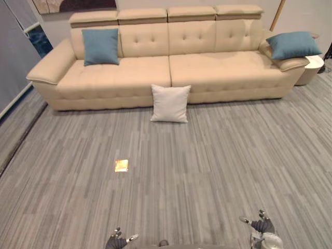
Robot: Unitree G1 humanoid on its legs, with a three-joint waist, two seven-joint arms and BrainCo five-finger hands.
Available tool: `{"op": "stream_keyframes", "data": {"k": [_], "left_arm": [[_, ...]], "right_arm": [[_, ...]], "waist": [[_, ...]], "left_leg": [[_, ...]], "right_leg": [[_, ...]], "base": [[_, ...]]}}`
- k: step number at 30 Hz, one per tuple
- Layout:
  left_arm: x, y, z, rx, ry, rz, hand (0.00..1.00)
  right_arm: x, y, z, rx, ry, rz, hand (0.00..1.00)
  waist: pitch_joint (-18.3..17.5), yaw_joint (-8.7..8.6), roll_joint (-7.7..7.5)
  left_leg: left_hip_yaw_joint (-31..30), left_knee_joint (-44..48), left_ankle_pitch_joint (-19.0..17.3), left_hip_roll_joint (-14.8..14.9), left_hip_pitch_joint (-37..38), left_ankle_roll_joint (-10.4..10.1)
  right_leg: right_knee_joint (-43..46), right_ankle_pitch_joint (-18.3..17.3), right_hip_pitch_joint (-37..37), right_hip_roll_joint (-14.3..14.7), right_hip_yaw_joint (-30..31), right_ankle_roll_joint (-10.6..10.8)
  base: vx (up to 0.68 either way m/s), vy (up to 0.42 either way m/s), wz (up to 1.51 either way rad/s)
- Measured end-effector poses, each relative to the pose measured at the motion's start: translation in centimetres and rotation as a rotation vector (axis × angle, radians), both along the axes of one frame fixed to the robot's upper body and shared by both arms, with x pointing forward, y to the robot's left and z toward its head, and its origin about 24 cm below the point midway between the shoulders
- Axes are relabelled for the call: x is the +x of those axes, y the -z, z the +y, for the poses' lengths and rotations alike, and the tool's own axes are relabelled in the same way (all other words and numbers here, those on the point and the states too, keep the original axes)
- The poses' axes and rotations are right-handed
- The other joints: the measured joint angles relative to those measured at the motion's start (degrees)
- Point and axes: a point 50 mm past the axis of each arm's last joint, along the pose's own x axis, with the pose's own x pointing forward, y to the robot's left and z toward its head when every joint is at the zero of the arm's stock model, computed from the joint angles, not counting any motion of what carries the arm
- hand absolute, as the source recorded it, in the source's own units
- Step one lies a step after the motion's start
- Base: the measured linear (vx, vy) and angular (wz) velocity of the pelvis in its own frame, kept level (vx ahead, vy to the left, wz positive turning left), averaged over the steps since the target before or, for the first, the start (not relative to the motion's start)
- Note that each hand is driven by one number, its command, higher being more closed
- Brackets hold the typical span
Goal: Pick up cushions and gather them together orderly.
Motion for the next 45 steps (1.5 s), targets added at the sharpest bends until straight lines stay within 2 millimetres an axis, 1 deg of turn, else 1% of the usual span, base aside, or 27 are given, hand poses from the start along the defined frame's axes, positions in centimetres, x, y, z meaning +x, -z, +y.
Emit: {"op": "stream_keyframes", "data": {"k": [5, 7, 11, 13, 15, 20, 23, 24, 25, 27, 28, 29, 30, 31, 33, 34, 35, 36, 37, 38, 39, 40, 41, 42, 43, 44, 45], "left_arm": [[1.0, -0.6, 0.6, 0.016, 0.031, -0.046, 0.0], [1.1, -0.7, 0.5, 0.019, 0.048, -0.05, 0.0], [1.2, -0.7, 0.3, 0.018, 0.056, -0.054, 0.0], [1.3, -0.8, 0.3, 0.019, 0.056, -0.058, 0.0], [1.7, -1.1, 0.4, 0.025, 0.059, -0.084, 0.0], [3.9, -2.6, 0.4, 0.041, 0.073, -0.192, 0.0], [4.9, -3.2, 0.5, 0.048, 0.077, -0.237, 0.0], [5.3, -3.6, 0.5, 0.051, 0.079, -0.261, 0.0], [5.5, -3.8, 0.5, 0.053, 0.079, -0.271, 0.0], [5.8, -4.1, 0.7, 0.064, 0.082, -0.29, 0.0], [6.0, -4.4, 1.2, 0.082, 0.088, -0.294, 0.0], [6.0, -4.4, 1.4, 0.087, 0.09, -0.296, 0.0], [6.4, -4.7, 2.0, 0.108, 0.085, -0.303, 0.0], [6.5, -4.8, 2.4, 0.12, 0.075, -0.306, 0.0], [6.8, -5.0, 2.7, 0.138, 0.069, -0.312, 0.0], [7.6, -5.3, 2.5, 0.136, 0.073, -0.335, 0.0], [8.0, -5.5, 2.3, 0.132, 0.074, -0.347, 0.0], [8.7, -5.7, 2.0, 0.124, 0.075, -0.365, 0.0], [8.8, -5.7, 1.9, 0.122, 0.076, -0.368, 0.0], [9.1, -5.7, 1.8, 0.121, 0.078, -0.374, 0.0], [9.0, -5.5, 1.6, 0.113, 0.075, -0.364, 0.0], [9.0, -5.3, 1.2, 0.098, 0.069, -0.358, 0.0], [9.4, -5.3, 0.9, 0.09, 0.072, -0.36, 0.0], [9.4, -5.2, 0.7, 0.082, 0.068, -0.359, 0.0], [8.5, -4.7, 0.3, 0.065, 0.051, -0.338, 0.0], [8.3, -4.6, 0.3, 0.064, 0.049, -0.333, 0.0], [7.8, -4.4, 0.5, 0.064, 0.042, -0.319, 0.0]], "right_arm": [[0.6, -0.3, 0.1, -0.015, -0.071, -0.003, 0.0], [0.6, -0.2, 0.5, -0.017, -0.098, 0.008, 0.0], [0.5, 0.0, 0.8, -0.013, -0.113, 0.017, 0.0], [0.5, 0.0, 0.8, -0.014, -0.111, 0.017, 0.0], [0.5, 0.0, 0.8, -0.013, -0.108, 0.019, 0.0], [0.5, 0.1, 1.1, 0.021, -0.074, 0.001, 0.0], [0.7, 0.1, 1.2, 0.038, -0.054, -0.013, 0.0], [1.1, -0.1, 1.2, 0.042, -0.048, -0.028, 0.0], [1.3, -0.1, 1.2, 0.043, -0.048, -0.032, 0.0], [1.9, -0.3, 1.5, 0.054, -0.05, -0.048, 0.0], [2.8, -0.5, 2.1, 0.067, -0.059, -0.072, 0.0], [3.0, -0.5, 2.3, 0.07, -0.062, -0.077, 0.0], [3.0, -0.4, 2.7, 0.081, -0.068, -0.075, 0.0], [3.0, -0.3, 3.0, 0.09, -0.074, -0.073, 0.0], [3.3, -0.3, 3.3, 0.096, -0.083, -0.078, 0.0], [3.3, -0.4, 3.1, 0.093, -0.081, -0.08, 0.0], [3.3, -0.5, 2.8, 0.085, -0.081, -0.081, 0.0], [3.4, -0.7, 2.4, 0.07, -0.078, -0.083, 0.0], [3.4, -0.8, 2.3, 0.063, -0.075, -0.086, 0.0], [3.4, -0.9, 2.2, 0.056, -0.071, -0.092, 0.0], [3.2, -1.1, 2.0, 0.047, -0.068, -0.098, 0.0], [3.2, -1.2, 1.6, 0.037, -0.066, -0.099, 0.0], [4.2, -1.6, 1.9, 0.042, -0.07, -0.129, 0.0], [4.3, -1.7, 1.9, 0.042, -0.073, -0.134, 0.0], [4.6, -1.8, 2.1, 0.041, -0.09, -0.141, 0.0], [4.7, -1.8, 2.2, 0.042, -0.095, -0.142, 0.0], [5.0, -1.8, 2.7, 0.051, -0.102, -0.149, 0.0]], "waist": [[0.24, -0.11, 0.32], [0.3, -0.14, 0.41], [0.32, -0.73, 0.65], [0.36, -1.23, 0.67], [0.38, -1.26, 0.64], [0.95, -0.99, 0.26], [1.14, -0.35, 0.39], [1.34, 0.22, 0.83], [1.45, 0.25, 0.94], [2.35, 0.52, 0.89], [3.75, 0.36, 0.66], [4.07, 0.31, 0.43], [5.03, 0.32, -0.26], [5.5, 0.31, -0.37], [5.62, 0.06, -0.28], [6.55, -0.14, 0.54], [6.76, -0.44, 0.62], [7.37, -1.46, 1.54], [7.44, -1.96, 1.43], [7.67, -2.83, 0.79], [7.51, -3.35, 0.74], [7.71, -3.59, 2.32], [7.92, -3.14, 2.46], [8.02, -3.04, 2.44], [8.77, -2.66, 1.75], [8.82, -2.78, 1.87], [8.97, -2.56, 2.15]], "left_leg": [[-1.33, 0.12, -0.04, -0.05, 0.57, -0.06], [-1.58, 0.03, -0.09, -0.23, 0.62, -0.02], [-1.99, -0.56, -0.25, -0.01, 0.49, 0.23], [-1.91, -0.9, -0.44, -0.01, 0.18, -0.08], [-1.82, -0.39, -0.79, -0.01, -0.99, 0.41], [-1.37, 7.44, -4.79, 0.11, -6.76, 1.82], [-0.99, 14.65, -9.42, 0.78, -10.83, 2.32], [-0.42, 18.8, -12.3, 1.42, -13.26, 2.55], [-0.33, 20.46, -13.55, 1.57, -14.16, 2.79], [0.28, 24.55, -17.15, 1.74, -15.25, 3.52], [0.3, 25.44, -19.04, 1.46, -13.78, 4.35], [0.3, 25.48, -19.39, 1.22, -13.23, 4.37], [0.28, 25.46, -20.58, 0.75, -11.17, 4.75], [0.1, 25.02, -21.51, 0.71, -9.09, 4.7], [-0.92, 22.49, -22.25, 0.71, -6.01, 4.62], [-1.98, 20.19, -22.2, 1.34, -3.27, 4.55], [-2.7, 18.82, -22.13, 1.86, -1.88, 4.42], [-4.87, 15.84, -21.72, 2.71, 0.73, 3.27], [-5.56, 14.64, -21.54, 3.0, 1.94, 2.5], [-6.9, 13.93, -21.55, 3.02, 4.02, 0.64], [-8.22, 14.75, -22.69, 3.88, 6.1, -1.46], [-8.59, 16.0, -22.88, 5.37, 6.36, -2.19], [-7.84, 22.47, -18.36, 6.0, 4.0, -9.74], [-7.42, 26.75, -15.19, 5.99, 2.64, -10.55], [-6.11, 41.46, -5.59, 7.25, -2.24, -10.82], [-5.72, 45.23, -5.63, 7.87, -3.55, -10.73], [-3.31, 58.42, -9.05, 10.4, -8.92, -6.48]], "right_leg": [[0.33, -0.81, 0.68, -0.19, -0.33, 0.77], [1.2, -1.79, 0.43, -0.36, -0.82, -0.07], [2.13, -2.5, -0.56, -0.18, -1.71, -0.62], [2.2, -2.6, -1.1, -0.15, -1.74, -0.58], [2.29, -2.88, -2.07, -0.2, -1.78, -0.14], [3.15, -3.1, -4.46, -0.7, -1.7, 0.22], [3.47, -3.37, -5.01, -0.71, -1.48, 0.65], [5.89, -4.94, -6.82, -0.58, -1.31, 2.22], [7.68, -6.02, -7.81, -0.63, -1.28, 2.89], [19.16, -10.06, -12.81, -1.46, -1.26, 5.75], [33.56, -10.68, -19.0, -2.66, -1.97, 6.56], [36.47, -10.79, -20.23, -3.03, -2.29, 6.52], [42.85, -12.02, -23.11, -4.18, -3.4, 5.37], [43.33, -13.36, -25.12, -4.73, -4.98, 4.89], [39.24, -13.51, -28.68, -4.3, -7.22, 4.33], [34.54, -12.98, -30.5, -3.41, -8.5, 3.69], [31.57, -11.77, -31.27, -2.93, -9.28, 2.92], [25.29, -7.88, -32.99, -2.07, -10.86, 2.04], [22.09, -5.44, -33.65, -1.85, -11.42, 1.7], [17.05, -0.31, -34.67, -1.88, -11.77, -0.03], [17.98, 8.26, -35.02, -2.31, -12.09, -3.78], [21.11, 6.25, -35.37, -1.84, -13.33, -4.9], [25.57, 1.52, -35.11, -2.64, -14.57, -6.34], [25.94, 0.0, -33.69, -2.8, -14.68, -6.36], [23.01, -2.82, -26.73, -2.4, -14.34, -5.95], [21.83, -3.13, -25.04, -2.09, -14.32, -5.79], [17.68, -3.88, -18.52, -0.45, -14.04, -6.14]], "base": [[0.01, -0.034, 0.05], [-0.04, -0.049, 0.1], [-0.08, -0.037, 0.12], [-0.07, -0.026, -0.01], [-0.05, -0.012, -0.03], [0.03, 0.011, -0.01], [0.13, 0.051, -0.09], [0.11, 0.069, -0.17], [0.12, 0.08, -0.21], [0.18, 0.127, -0.22], [0.18, 0.128, -0.19], [0.28, 0.133, -0.07], [0.3, 0.087, 0.02], [0.3, 0.087, 0.03], [0.43, 0.07, 0.19], [0.57, 0.057, 0.42], [0.57, -0.002, 0.7], [0.49, -0.027, 0.72], [0.65, -0.069, 0.96], [0.73, -0.131, 0.98], [0.76, -0.159, 0.8], [0.93, -0.231, 0.58], [0.75, -0.209, 0.28], [0.87, -0.261, 0.29], [0.58, -0.187, 0.15], [0.71, -0.195, 0.08], [0.67, -0.154, -0.14]]}}
